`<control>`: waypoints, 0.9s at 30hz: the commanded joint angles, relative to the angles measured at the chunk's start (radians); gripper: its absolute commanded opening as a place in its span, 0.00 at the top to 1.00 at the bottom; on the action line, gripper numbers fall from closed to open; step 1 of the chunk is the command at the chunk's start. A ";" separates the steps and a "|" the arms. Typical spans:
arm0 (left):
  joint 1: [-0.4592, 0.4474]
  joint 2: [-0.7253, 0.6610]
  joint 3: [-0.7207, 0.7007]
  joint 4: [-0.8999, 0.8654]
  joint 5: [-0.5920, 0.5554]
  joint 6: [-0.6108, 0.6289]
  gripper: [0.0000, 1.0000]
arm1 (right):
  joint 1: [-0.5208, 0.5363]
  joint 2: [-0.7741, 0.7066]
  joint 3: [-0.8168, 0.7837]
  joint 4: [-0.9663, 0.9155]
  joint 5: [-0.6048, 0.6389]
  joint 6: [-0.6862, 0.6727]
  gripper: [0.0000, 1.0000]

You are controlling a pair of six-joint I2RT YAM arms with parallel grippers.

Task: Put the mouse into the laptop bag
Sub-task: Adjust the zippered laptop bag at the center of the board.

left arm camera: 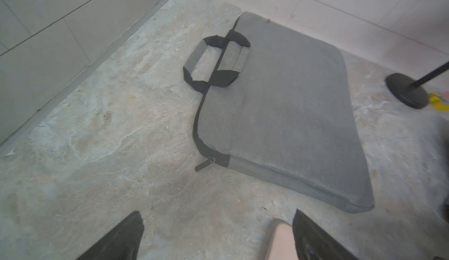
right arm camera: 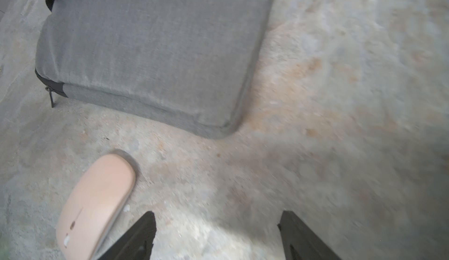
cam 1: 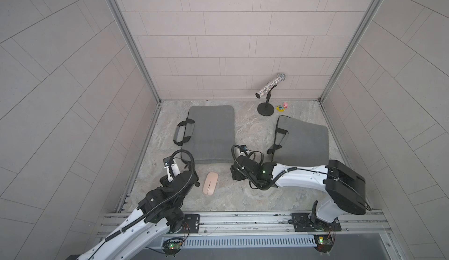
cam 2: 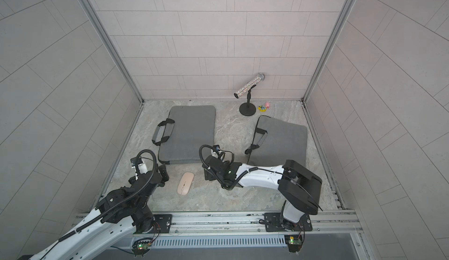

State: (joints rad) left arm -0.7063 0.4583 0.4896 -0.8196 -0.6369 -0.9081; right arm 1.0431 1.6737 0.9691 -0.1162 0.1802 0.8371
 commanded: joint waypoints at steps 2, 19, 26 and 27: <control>0.369 0.142 0.062 0.156 0.390 0.090 0.00 | -0.054 0.157 0.137 -0.007 -0.056 -0.046 0.20; 0.639 0.247 0.084 0.412 0.538 0.099 0.02 | -0.470 0.300 0.235 -0.181 -0.103 -0.143 0.90; 0.646 0.352 0.048 0.507 0.595 0.116 0.01 | -0.550 0.190 0.230 -0.221 -0.048 -0.179 0.78; 0.646 0.367 0.053 0.511 0.602 0.120 0.01 | -0.544 0.170 0.231 -0.217 -0.052 -0.191 0.69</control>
State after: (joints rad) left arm -0.0654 0.7910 0.5526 -0.3626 -0.0376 -0.8169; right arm 0.4774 1.9110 1.2037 -0.2466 0.0921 0.6811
